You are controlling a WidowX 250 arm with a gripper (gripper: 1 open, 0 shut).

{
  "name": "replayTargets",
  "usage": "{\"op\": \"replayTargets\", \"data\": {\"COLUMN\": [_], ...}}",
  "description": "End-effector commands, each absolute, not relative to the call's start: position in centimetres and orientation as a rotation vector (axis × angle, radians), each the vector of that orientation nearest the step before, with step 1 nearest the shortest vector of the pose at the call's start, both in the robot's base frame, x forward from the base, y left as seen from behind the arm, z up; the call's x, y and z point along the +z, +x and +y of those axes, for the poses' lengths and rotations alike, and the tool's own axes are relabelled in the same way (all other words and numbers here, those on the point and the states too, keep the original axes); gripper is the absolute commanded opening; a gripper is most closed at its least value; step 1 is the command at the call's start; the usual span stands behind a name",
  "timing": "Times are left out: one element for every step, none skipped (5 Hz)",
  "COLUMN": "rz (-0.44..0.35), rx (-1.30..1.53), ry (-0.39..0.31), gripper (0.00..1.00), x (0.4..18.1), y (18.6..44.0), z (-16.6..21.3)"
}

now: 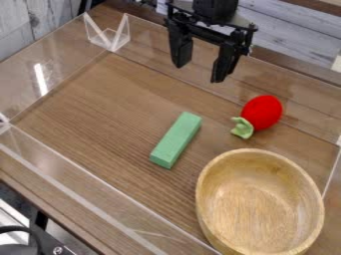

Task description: Move the red object to the left side of the table

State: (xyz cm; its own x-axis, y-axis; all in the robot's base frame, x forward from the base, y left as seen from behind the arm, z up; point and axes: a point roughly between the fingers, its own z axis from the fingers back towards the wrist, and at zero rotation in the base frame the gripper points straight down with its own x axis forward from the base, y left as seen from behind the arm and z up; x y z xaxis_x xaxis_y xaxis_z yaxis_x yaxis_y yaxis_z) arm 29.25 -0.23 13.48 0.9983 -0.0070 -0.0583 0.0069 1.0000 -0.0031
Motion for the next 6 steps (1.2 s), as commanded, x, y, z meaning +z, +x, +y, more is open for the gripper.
{"op": "replayTargets", "data": {"rz": [0.061,0.027,-0.006,-0.038,-0.058,-0.071], "rx": [-0.004,-0.031,-0.136,-0.182,-0.177,-0.188], "ry": [-0.008,-0.016,-0.026,-0.031,-0.025,-0.014], "gripper": [1.00,1.00,1.00,1.00,1.00,1.00], "x": [12.3,10.8,10.5,10.6,11.2,11.5], "y": [29.1,30.1,31.3,32.3,33.3,34.2], "z": [-1.2,-3.3,-5.4,-6.6,-6.4,-5.9]}}
